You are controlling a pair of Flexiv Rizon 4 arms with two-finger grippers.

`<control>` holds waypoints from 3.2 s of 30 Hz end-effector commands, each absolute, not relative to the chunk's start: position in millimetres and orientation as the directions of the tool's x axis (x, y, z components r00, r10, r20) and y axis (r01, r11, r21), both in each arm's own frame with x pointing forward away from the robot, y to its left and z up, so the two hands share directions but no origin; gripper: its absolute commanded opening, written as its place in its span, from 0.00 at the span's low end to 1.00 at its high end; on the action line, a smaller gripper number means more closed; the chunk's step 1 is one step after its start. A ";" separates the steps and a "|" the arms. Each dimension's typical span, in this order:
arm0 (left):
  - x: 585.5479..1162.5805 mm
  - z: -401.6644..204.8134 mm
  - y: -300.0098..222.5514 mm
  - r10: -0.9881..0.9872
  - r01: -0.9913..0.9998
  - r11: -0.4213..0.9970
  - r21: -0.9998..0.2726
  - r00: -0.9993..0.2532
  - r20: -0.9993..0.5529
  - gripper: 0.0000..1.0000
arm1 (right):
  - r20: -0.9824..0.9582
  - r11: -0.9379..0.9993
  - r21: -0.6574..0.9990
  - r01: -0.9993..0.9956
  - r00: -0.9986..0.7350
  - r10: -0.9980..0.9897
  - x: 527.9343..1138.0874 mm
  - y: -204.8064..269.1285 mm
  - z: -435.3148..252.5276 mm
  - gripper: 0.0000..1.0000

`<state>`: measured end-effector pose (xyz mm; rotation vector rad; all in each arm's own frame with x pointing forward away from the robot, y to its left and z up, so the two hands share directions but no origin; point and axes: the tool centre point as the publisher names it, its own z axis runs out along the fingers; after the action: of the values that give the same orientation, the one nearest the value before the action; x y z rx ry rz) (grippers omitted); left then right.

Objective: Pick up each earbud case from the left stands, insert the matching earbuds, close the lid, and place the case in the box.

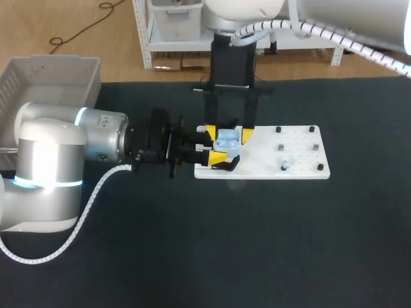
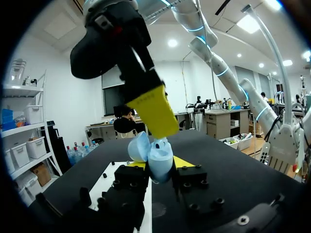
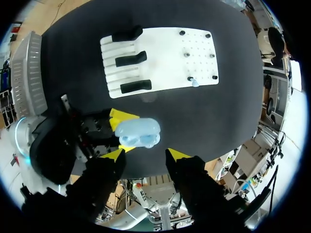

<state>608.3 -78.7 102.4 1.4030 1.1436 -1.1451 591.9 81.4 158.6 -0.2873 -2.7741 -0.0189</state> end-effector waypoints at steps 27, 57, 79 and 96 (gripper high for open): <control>609.3 101.9 -78.8 0.089 0.988 -0.103 0.112 0.121 -0.989 0.00 | -0.283 0.965 0.188 0.181 -0.931 0.230 598.4 -14.4 176.5 0.57; 609.3 101.9 -78.8 0.089 0.988 -0.103 0.112 0.121 -0.989 0.00 | -0.068 0.969 0.114 0.218 -0.972 0.227 627.6 -43.8 58.2 0.55; 609.3 101.9 -78.8 0.089 0.988 -0.103 0.112 0.121 -0.989 0.00 | -0.108 0.981 0.026 0.193 -0.975 0.195 633.2 -51.4 21.2 0.48; 609.3 101.9 -78.8 0.089 0.988 -0.103 0.112 0.121 -0.989 0.00 | -0.116 0.977 0.009 0.211 -0.971 0.210 640.0 -53.4 11.9 0.40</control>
<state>608.5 -78.7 102.4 1.4030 1.1437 -1.1450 639.7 -52.7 13.8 -0.3420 -3.2355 0.0048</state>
